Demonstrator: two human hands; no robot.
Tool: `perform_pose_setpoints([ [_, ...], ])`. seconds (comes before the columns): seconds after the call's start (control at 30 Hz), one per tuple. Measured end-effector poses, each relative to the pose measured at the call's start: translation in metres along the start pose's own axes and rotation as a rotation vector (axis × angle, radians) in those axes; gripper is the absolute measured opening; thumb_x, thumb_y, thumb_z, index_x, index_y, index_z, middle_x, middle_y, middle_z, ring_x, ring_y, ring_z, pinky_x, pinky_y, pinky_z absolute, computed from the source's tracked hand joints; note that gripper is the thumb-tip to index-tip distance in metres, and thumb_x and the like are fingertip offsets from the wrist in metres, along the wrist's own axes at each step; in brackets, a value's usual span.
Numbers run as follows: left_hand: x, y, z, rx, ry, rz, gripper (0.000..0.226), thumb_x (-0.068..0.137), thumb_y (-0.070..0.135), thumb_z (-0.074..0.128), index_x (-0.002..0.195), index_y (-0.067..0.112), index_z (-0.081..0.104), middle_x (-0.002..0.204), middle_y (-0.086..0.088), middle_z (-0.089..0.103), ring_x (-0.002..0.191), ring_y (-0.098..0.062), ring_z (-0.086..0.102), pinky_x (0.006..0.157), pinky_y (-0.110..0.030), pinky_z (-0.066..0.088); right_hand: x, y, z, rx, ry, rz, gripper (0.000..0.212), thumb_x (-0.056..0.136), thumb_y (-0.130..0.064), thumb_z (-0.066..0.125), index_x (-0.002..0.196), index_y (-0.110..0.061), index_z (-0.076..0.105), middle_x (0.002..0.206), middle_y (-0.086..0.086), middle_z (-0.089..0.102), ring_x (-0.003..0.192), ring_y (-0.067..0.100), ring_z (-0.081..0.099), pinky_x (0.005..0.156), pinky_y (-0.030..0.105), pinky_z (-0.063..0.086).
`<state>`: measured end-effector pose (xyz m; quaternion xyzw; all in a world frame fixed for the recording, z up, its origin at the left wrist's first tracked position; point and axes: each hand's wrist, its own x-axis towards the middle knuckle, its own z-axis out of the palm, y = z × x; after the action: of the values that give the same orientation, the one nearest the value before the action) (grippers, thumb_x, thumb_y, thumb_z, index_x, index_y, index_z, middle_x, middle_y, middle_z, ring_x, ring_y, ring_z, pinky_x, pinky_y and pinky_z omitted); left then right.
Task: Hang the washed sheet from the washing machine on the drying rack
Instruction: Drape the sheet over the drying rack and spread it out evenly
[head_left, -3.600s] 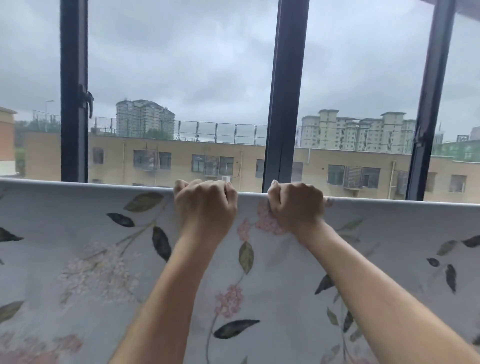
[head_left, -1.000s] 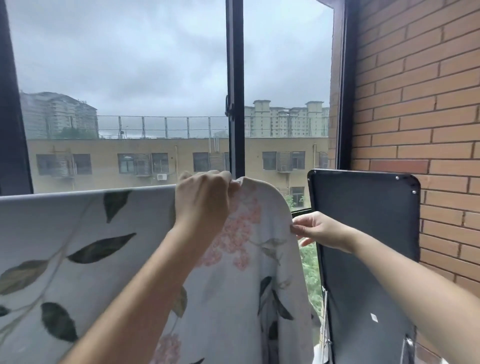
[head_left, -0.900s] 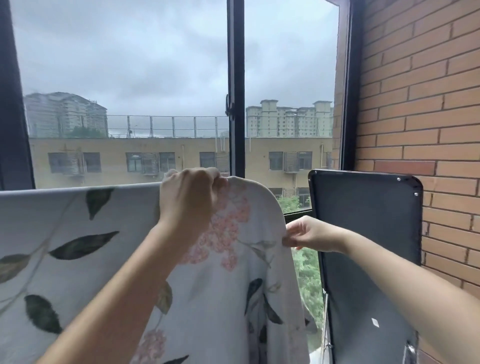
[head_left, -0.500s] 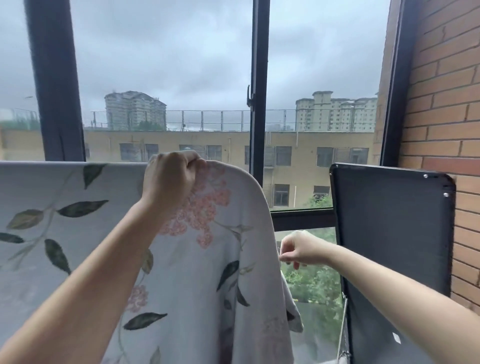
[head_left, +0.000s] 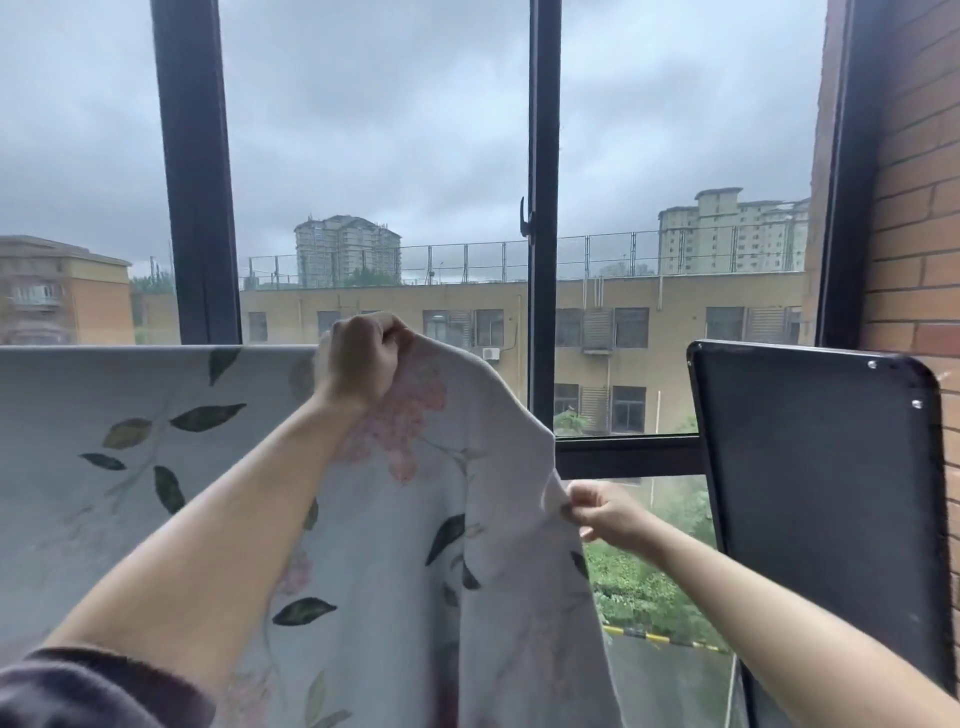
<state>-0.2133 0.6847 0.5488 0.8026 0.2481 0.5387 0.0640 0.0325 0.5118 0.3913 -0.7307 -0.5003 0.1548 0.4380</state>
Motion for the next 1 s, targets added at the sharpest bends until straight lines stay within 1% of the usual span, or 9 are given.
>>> perform_pose_setpoints([
  [0.1,0.022,0.007,-0.009,0.068,0.058,-0.035,0.024,0.093,0.005,0.047,0.092,0.016,0.068,0.082,-0.004,0.066,0.077,-0.024,0.06,0.068,-0.033,0.047,0.007,-0.024,-0.06,0.157,0.397,-0.065,0.024,0.097,-0.008,0.046,0.076,-0.015,0.055,0.068,0.003,0.051,0.064,0.018,0.045,0.056,0.024,0.038],
  [0.2,0.041,0.011,-0.014,0.124,0.161,-0.02,0.021,0.098,0.012,0.044,0.098,0.01,0.065,0.083,0.0,0.058,0.075,-0.02,0.048,0.066,-0.031,0.035,0.019,-0.054,-0.1,0.01,0.698,-0.178,0.023,0.098,-0.017,0.045,0.077,-0.016,0.054,0.064,-0.001,0.05,0.058,0.014,0.042,0.053,0.026,0.034],
  [0.33,0.054,0.01,-0.003,0.362,-0.485,-0.217,0.052,0.102,0.043,0.03,0.124,0.006,0.059,0.131,-0.019,0.056,0.119,-0.033,0.051,0.098,-0.039,0.039,0.03,-0.05,-0.1,-0.51,0.266,0.009,0.018,0.096,-0.024,0.052,0.084,-0.014,0.062,0.084,0.004,0.062,0.083,0.021,0.056,0.069,0.028,0.038],
  [0.4,0.05,0.015,0.0,0.383,-0.642,-0.23,0.065,0.1,0.053,0.02,0.132,0.006,0.054,0.141,-0.017,0.047,0.13,-0.031,0.044,0.106,-0.039,0.033,0.027,-0.031,-0.092,-0.51,0.163,0.056,0.024,0.095,-0.027,0.054,0.077,-0.014,0.061,0.077,0.002,0.06,0.074,0.017,0.055,0.064,0.027,0.038],
  [0.5,0.035,0.025,0.011,0.319,-0.589,-0.025,0.06,0.098,0.057,0.018,0.101,0.018,0.063,0.111,-0.006,0.063,0.107,-0.027,0.059,0.092,-0.039,0.044,0.022,-0.016,-0.076,-0.291,0.112,0.067,0.033,0.097,-0.029,0.05,0.066,-0.018,0.051,0.063,-0.001,0.048,0.057,0.014,0.045,0.053,0.025,0.036],
  [0.57,0.025,0.031,0.019,0.394,-0.535,0.139,0.052,0.097,0.056,0.019,0.077,0.025,0.055,0.092,-0.003,0.063,0.093,-0.025,0.061,0.076,-0.037,0.045,0.021,-0.013,-0.063,-0.225,0.014,0.059,0.019,0.096,-0.03,0.052,0.082,-0.019,0.059,0.071,-0.002,0.051,0.061,0.011,0.046,0.053,0.021,0.038],
  [0.67,0.013,0.041,0.029,0.485,-0.435,0.378,0.044,0.099,0.052,0.027,0.084,0.024,0.058,0.086,-0.001,0.063,0.077,-0.018,0.054,0.069,-0.033,0.039,0.02,-0.015,-0.042,-0.081,-0.245,0.067,0.028,0.092,-0.031,0.06,0.115,-0.015,0.059,0.095,-0.002,0.062,0.081,0.009,0.053,0.058,0.013,0.041],
  [0.8,0.002,0.051,0.04,0.56,-0.425,0.578,0.038,0.097,0.055,0.031,0.082,0.024,0.048,0.076,0.008,0.051,0.07,-0.013,0.051,0.086,-0.037,0.044,0.026,0.002,-0.02,-0.206,-0.356,0.038,0.003,0.087,-0.018,0.065,0.089,-0.019,0.068,0.084,-0.003,0.065,0.074,0.011,0.056,0.061,0.02,0.044],
  [1.0,-0.012,0.08,0.066,0.822,-0.545,0.702,0.04,0.092,0.056,0.041,0.082,0.023,0.06,0.069,0.006,0.049,0.07,-0.016,0.05,0.073,-0.03,0.035,0.007,0.041,-0.016,-0.64,-0.521,0.183,0.01,0.083,-0.014,0.056,0.088,-0.013,0.065,0.078,-0.001,0.061,0.067,0.01,0.056,0.062,0.026,0.044],
])
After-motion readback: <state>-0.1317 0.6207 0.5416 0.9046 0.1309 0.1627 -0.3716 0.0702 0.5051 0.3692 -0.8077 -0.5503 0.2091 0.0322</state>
